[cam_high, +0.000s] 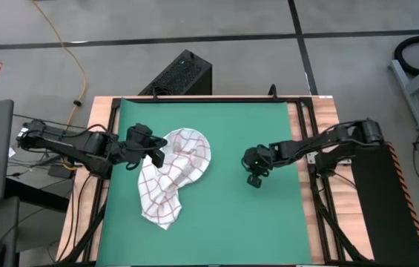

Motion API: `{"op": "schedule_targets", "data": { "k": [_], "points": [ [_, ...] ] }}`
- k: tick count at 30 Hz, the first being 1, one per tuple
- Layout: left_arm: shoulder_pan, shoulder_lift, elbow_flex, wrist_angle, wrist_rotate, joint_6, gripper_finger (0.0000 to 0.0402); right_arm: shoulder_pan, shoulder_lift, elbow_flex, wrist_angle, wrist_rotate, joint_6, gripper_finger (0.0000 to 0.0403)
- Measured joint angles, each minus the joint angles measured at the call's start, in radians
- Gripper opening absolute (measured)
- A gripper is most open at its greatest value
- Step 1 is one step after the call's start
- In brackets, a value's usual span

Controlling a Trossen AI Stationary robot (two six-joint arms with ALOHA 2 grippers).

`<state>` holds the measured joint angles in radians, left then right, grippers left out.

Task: Roll towel into tight, uniform cylinder
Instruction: Roll the white towel

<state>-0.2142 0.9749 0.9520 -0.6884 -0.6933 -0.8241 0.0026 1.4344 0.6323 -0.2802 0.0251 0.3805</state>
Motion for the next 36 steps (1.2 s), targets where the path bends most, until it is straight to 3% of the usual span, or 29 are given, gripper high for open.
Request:
{"op": "schedule_targets", "data": {
  "k": [6,13,25,31,36],
  "points": [
    [0.000,0.000,0.000,0.000,0.000,0.052,0.0000,0.014,0.051,0.009,-0.154,0.057,0.191,0.0000],
    [0.000,0.000,0.000,0.000,-0.001,0.072,0.0000,0.024,0.009,0.003,-0.383,0.111,0.416,0.0000],
    [0.000,0.000,0.001,0.003,-0.002,0.106,0.0000,0.030,-0.101,0.028,-0.349,0.206,0.367,0.0000],
    [0.000,0.000,0.001,0.032,0.001,0.113,0.0000,0.028,-0.169,0.161,-0.293,0.213,0.207,0.0010],
    [0.000,0.000,0.001,0.180,0.016,0.195,0.0000,-0.004,-0.209,0.261,-0.151,0.218,0.052,0.0041]
  ]
}}
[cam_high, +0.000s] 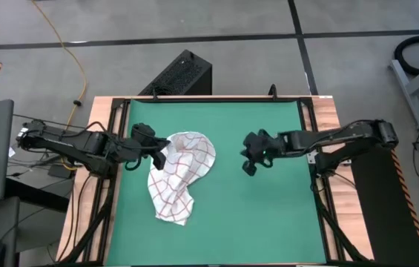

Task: Roll towel into tight, uniform cylinder
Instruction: Roll the white towel

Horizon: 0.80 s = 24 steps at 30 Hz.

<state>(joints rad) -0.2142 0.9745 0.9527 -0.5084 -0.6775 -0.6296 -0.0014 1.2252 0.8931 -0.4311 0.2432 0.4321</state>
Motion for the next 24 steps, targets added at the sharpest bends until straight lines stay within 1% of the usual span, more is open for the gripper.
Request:
{"op": "schedule_targets", "data": {
  "k": [3,5,10,13,15,17,20,22,24],
  "points": [
    [0.011,0.000,0.005,0.149,0.002,0.089,0.0000,-0.047,-0.009,0.040,0.053,-0.001,-0.020,0.0066],
    [0.023,0.001,0.032,0.214,0.003,0.156,0.0000,-0.073,-0.009,0.057,0.062,-0.003,-0.020,0.0086],
    [0.062,0.009,0.132,0.323,-0.019,0.349,0.0000,-0.113,-0.009,0.065,0.116,-0.039,-0.023,0.0146],
    [0.090,0.009,0.189,0.374,-0.019,0.434,0.0000,-0.112,-0.009,0.065,0.171,-0.040,-0.026,0.0183],
    [0.104,0.009,0.223,0.407,-0.006,0.471,0.0000,-0.112,-0.009,0.065,0.224,-0.040,-0.026,0.0206],
    [0.118,0.013,0.258,0.486,0.049,0.515,0.0000,-0.111,-0.009,0.065,0.277,-0.039,-0.026,0.0224],
    [0.130,0.031,0.318,0.597,0.129,0.635,0.0000,-0.110,-0.009,0.065,0.328,-0.038,-0.045,0.0238],
    [0.130,0.055,0.371,0.624,0.144,0.727,0.0000,-0.110,-0.009,0.066,0.350,-0.038,-0.054,0.0240],
    [0.130,0.076,0.425,0.622,0.135,0.796,0.0000,-0.110,-0.009,0.065,0.377,-0.036,-0.084,0.0239]
  ]
}}
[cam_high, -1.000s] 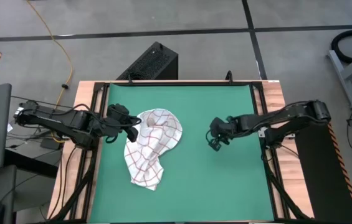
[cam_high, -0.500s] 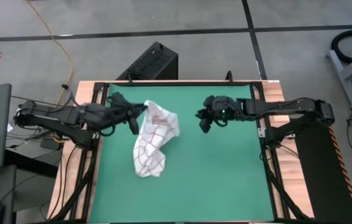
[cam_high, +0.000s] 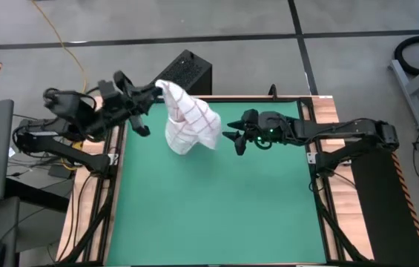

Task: Roll towel into tight, uniform cylinder
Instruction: Roll the white towel

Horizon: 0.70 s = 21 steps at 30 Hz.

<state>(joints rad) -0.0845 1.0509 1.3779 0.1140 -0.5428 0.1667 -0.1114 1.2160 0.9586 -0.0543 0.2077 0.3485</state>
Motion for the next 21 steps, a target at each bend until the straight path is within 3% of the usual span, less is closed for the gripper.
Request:
{"op": "schedule_targets", "data": {
  "k": [5,11,16,21],
  "points": [
    [0.000,0.089,0.140,-0.031,0.005,0.121,0.0000,0.019,0.000,0.001,0.109,0.008,-0.095,0.0239],
    [0.041,0.237,0.300,-0.118,-0.065,0.281,0.0000,0.059,0.000,0.001,0.153,0.028,-0.248,0.0240],
    [0.104,0.360,0.475,-0.210,-0.159,0.424,0.0000,0.101,0.001,0.001,0.096,0.029,-0.355,0.0240],
    [0.151,0.456,0.666,-0.296,-0.165,0.501,0.0000,0.112,0.002,0.001,-0.051,0.056,-0.344,0.0240]
  ]
}}
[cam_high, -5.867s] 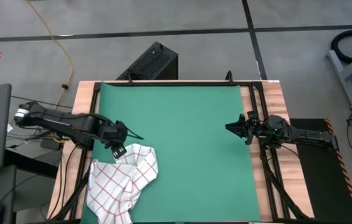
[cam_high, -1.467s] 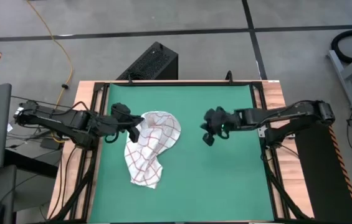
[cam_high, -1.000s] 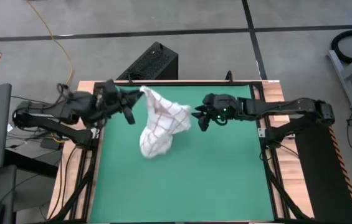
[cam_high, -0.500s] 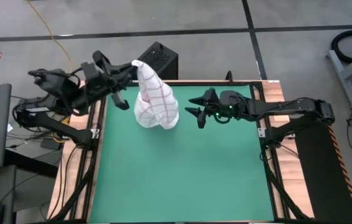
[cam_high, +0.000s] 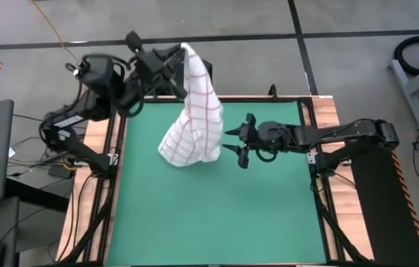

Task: Roll towel into tight, uniform cylinder
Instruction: Roll the white towel

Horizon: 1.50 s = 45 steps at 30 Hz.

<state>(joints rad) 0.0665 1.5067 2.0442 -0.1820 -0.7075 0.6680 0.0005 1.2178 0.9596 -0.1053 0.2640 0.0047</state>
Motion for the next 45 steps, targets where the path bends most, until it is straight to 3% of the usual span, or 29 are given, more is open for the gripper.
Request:
{"op": "schedule_targets", "data": {
  "k": [4,10,18,24,32,39,45],
  "points": [
    [0.013,0.070,0.144,-0.037,-0.014,0.079,0.0000,-0.001,0.019,-0.001,-0.075,0.028,0.002,0.0240],
    [0.013,0.152,0.311,-0.070,-0.041,0.211,0.0000,-0.001,0.073,0.000,-0.048,0.030,0.003,0.0240],
    [-0.020,0.159,0.303,-0.047,-0.066,0.306,0.0000,-0.033,0.189,0.000,-0.026,0.055,0.007,0.0240],
    [-0.048,0.158,0.303,-0.047,-0.098,0.345,0.0000,-0.076,0.277,0.000,-0.024,0.080,0.101,0.0235],
    [-0.052,0.158,0.303,-0.049,-0.249,0.505,0.0000,-0.072,0.223,0.000,0.006,0.088,0.043,0.0224],
    [-0.053,0.147,0.303,-0.052,-0.267,0.543,0.0000,-0.091,0.155,0.000,-0.043,0.109,0.020,0.0224],
    [-0.053,0.146,0.303,-0.050,-0.267,0.554,0.0000,-0.097,0.182,0.000,-0.100,0.104,-0.013,0.0224]
  ]
}}
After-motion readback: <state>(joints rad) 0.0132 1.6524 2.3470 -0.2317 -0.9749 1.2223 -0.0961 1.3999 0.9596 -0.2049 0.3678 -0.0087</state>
